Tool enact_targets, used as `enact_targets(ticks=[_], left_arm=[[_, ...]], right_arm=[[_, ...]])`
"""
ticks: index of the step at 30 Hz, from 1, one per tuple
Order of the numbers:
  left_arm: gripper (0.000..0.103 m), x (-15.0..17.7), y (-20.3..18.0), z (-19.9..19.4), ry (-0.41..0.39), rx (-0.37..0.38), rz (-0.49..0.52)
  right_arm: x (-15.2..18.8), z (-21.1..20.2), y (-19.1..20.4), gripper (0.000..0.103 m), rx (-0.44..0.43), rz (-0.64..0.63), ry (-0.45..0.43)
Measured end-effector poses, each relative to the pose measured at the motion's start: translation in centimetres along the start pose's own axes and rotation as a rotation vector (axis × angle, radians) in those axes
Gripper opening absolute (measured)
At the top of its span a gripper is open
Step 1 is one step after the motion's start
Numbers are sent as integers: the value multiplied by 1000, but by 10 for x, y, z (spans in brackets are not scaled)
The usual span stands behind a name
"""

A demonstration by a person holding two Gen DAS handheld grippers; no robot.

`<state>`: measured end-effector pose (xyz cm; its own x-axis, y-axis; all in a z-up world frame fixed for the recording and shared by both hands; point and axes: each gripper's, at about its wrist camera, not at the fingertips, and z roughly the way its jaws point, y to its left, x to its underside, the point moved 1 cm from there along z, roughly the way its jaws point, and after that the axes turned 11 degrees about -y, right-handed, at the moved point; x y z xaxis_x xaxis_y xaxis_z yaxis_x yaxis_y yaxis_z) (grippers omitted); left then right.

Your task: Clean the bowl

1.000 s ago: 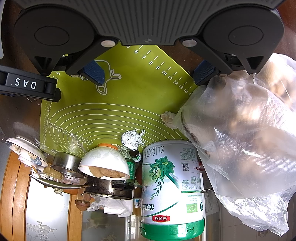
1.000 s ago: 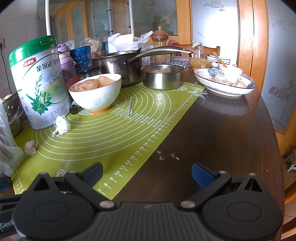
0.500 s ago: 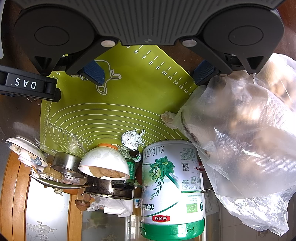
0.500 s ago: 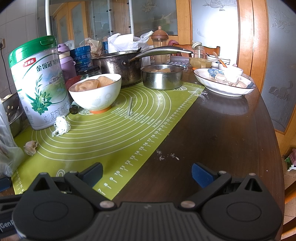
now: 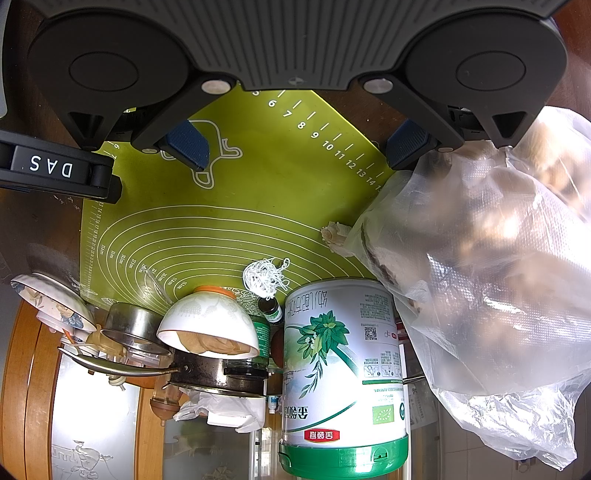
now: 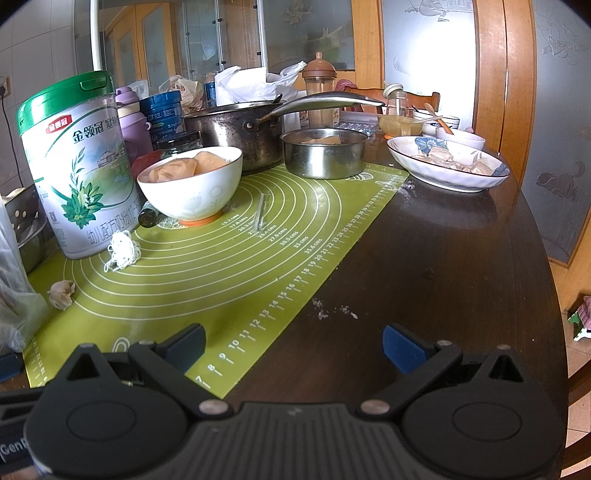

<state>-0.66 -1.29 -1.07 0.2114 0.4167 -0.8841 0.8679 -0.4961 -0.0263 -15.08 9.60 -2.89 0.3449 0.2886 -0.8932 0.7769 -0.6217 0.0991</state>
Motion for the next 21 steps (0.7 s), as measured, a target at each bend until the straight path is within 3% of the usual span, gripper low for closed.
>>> enact_targets(ticks=[16, 19, 21], left_arm=[[103, 0, 0, -1, -1, 8, 4], [103, 9, 7, -19, 1, -4, 0], [103, 26, 22, -57, -1, -21, -39]], right_arm=[[0, 1, 2, 103, 2, 0, 0], [0, 4, 8, 103, 14, -55, 15], [1, 3, 7, 103, -14, -73, 20]])
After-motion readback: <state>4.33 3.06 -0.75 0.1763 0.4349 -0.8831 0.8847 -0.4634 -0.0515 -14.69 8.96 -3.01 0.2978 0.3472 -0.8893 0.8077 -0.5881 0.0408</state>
